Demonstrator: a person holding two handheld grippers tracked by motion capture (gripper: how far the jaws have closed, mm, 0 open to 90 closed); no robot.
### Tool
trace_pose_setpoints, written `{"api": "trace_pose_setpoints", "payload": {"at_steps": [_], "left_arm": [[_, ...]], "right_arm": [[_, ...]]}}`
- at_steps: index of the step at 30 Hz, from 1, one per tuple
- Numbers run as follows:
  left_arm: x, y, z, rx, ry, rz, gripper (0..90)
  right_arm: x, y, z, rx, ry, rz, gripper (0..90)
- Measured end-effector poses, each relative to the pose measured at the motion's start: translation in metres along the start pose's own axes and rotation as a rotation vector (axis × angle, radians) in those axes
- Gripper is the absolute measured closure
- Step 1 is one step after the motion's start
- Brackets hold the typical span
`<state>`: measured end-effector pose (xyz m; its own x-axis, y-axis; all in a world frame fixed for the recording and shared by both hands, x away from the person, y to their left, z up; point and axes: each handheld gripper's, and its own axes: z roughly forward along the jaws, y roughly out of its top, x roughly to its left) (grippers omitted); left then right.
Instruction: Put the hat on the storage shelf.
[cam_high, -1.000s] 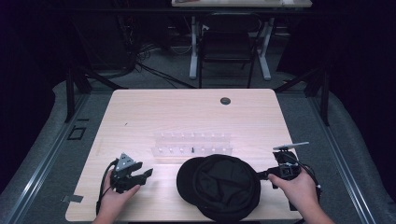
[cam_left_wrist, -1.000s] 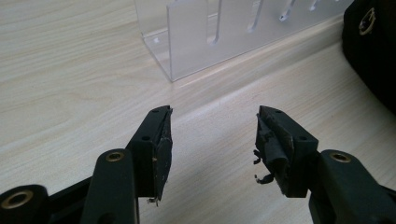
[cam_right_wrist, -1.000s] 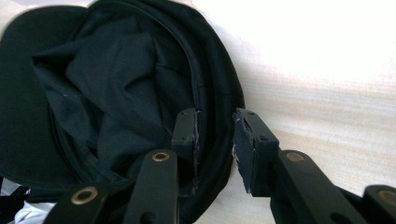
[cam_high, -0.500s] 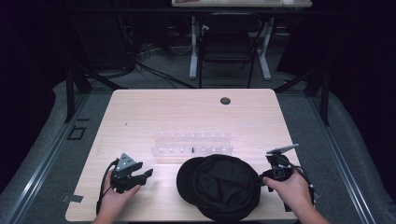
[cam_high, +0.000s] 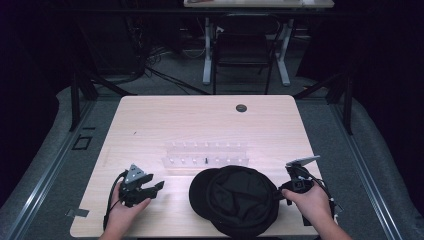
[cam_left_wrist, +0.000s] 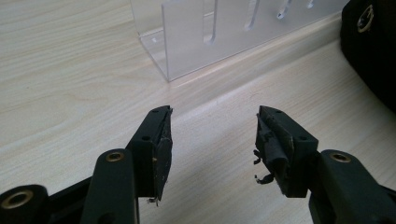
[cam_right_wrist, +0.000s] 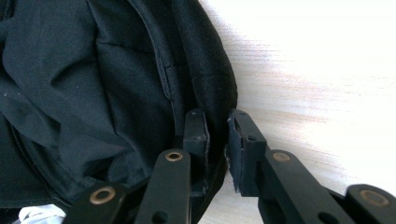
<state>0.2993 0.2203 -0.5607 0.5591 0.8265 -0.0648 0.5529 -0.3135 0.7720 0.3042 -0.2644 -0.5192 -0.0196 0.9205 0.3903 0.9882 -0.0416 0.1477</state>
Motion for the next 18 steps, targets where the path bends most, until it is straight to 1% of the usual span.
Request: {"api": "trace_pose_setpoints", "payload": {"at_steps": [1,2,3,4,5,6,7,8,9,10,11,12,15,16,17,18], "left_arm": [[0.000,0.000,0.000,0.000,0.000,0.000,45.9],[0.000,0.000,0.000,-0.005,0.001,0.000,45.9],[0.000,0.000,0.000,-0.005,0.001,0.000,45.9],[0.000,0.000,0.000,-0.004,0.001,0.000,45.9],[0.000,0.000,0.000,-0.004,0.001,0.000,45.9],[0.000,0.000,0.000,-0.004,0.001,0.001,45.9],[0.000,0.000,0.000,-0.004,0.001,0.000,45.9],[0.000,0.000,0.000,-0.004,0.001,0.001,45.9],[0.000,0.000,0.000,-0.004,0.002,0.001,45.9],[0.000,0.000,0.000,-0.004,0.002,0.001,45.9],[0.000,0.000,0.000,-0.004,0.002,0.001,45.9],[0.000,0.000,0.000,-0.005,0.001,-0.001,45.9],[0.000,0.000,0.000,-0.004,0.001,0.000,45.9],[0.000,0.000,0.001,-0.004,0.001,0.000,45.9],[0.000,0.000,0.001,-0.004,0.001,0.000,45.9],[0.000,0.000,0.001,-0.002,0.000,0.004,45.9]], "right_arm": [[0.000,0.000,0.000,0.000,0.000,0.000,79.8],[-0.002,0.003,-0.002,0.061,-0.019,-0.033,80.7],[-0.002,0.003,-0.002,0.061,-0.019,-0.033,80.7],[-0.002,0.003,0.000,0.054,-0.010,-0.021,80.7],[-0.001,0.002,0.003,0.026,0.000,0.003,80.6],[-0.002,0.003,0.003,0.053,-0.008,-0.006,80.1],[-0.002,0.003,0.003,0.053,-0.008,-0.006,80.1],[-0.002,0.004,0.006,0.058,-0.009,0.006,79.4],[-0.002,0.004,0.006,0.069,-0.004,0.008,79.4],[-0.002,0.005,0.007,0.090,-0.014,-0.001,79.4],[-0.002,0.005,0.007,0.090,-0.014,-0.001,79.4],[-0.001,0.005,0.009,0.072,-0.017,0.021,79.3],[-0.002,0.005,0.012,0.064,-0.007,0.033,79.2],[-0.002,0.006,0.011,0.089,-0.012,0.019,79.4],[-0.002,0.007,0.011,0.099,-0.016,0.017,80.4],[-0.003,0.007,0.012,0.101,-0.008,0.027,83.7]]}}
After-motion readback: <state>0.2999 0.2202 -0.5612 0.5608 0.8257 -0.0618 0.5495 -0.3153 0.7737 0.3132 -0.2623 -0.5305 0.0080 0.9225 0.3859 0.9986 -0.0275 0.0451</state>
